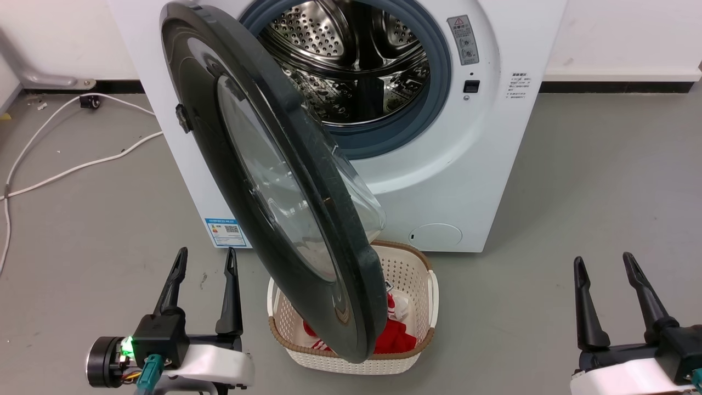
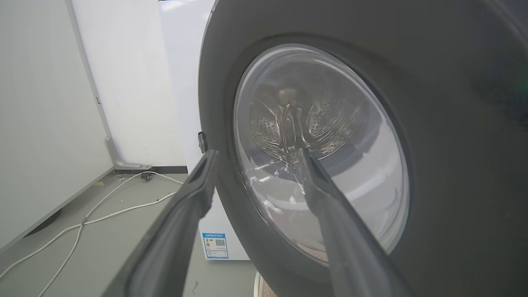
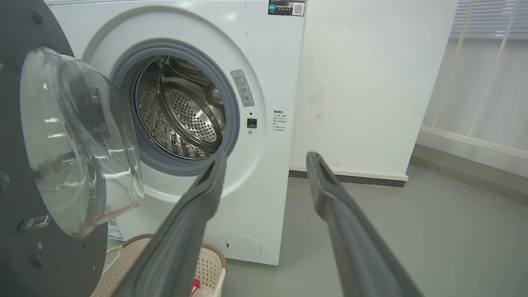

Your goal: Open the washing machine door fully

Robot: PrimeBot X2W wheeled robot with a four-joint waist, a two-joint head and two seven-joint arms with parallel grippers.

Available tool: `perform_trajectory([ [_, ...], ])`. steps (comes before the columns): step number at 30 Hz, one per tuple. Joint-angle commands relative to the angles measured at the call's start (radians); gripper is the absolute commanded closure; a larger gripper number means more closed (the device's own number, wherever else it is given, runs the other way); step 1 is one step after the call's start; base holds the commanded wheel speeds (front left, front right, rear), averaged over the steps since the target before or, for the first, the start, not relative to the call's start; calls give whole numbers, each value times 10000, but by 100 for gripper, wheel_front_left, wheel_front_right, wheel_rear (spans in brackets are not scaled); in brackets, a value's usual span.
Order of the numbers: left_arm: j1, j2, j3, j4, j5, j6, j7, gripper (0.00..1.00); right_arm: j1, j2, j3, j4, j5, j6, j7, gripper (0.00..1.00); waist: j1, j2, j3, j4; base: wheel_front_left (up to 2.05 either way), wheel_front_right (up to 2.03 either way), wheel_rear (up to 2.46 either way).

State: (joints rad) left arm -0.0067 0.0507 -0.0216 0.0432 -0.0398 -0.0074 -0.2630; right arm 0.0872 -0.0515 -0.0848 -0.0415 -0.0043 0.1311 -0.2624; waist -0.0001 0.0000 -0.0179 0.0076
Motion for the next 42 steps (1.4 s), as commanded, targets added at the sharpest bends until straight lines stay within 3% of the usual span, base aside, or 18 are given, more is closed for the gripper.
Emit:
perform_trajectory([
  [1,1,5,6,-8,10,48,-26,0,-78,22,-11,25,95,-6,-27,0,1,0,8,-12,0,0,0],
  [10,-71,2,-33,-78,74,38,-26,0,-82,23,19,110,315,-6,-30,0,1,0,43,-62,0,0,0],
  [11,-88,6,-38,-150,99,31,-26,13,-63,24,29,118,340,-6,-30,0,1,0,47,-66,0,0,0],
  [12,-81,9,-43,-179,124,15,-26,93,-49,24,43,122,369,-6,-30,0,1,0,53,-72,0,0,0],
  [13,-64,7,-46,-192,105,5,-26,100,-43,24,49,124,397,-6,-30,0,1,0,60,-76,0,0,0],
  [20,-256,19,11,-933,174,75,-26,100,-55,23,145,181,544,-6,-29,0,1,0,107,-131,0,0,0],
  [30,-958,65,-4,-4277,531,250,-26,100,-53,23,169,200,644,-6,-26,0,1,0,125,-206,0,0,0],
  [37,-1800,306,-1096,-6477,905,-50,-17,100,-175,23,231,252,654,-6,-25,0,1,0,148,-307,0,0,0],
  [42,-1631,331,-2714,-6437,648,-591,-17,100,-190,23,258,310,720,-6,-25,0,1,0,157,-372,0,0,0],
])
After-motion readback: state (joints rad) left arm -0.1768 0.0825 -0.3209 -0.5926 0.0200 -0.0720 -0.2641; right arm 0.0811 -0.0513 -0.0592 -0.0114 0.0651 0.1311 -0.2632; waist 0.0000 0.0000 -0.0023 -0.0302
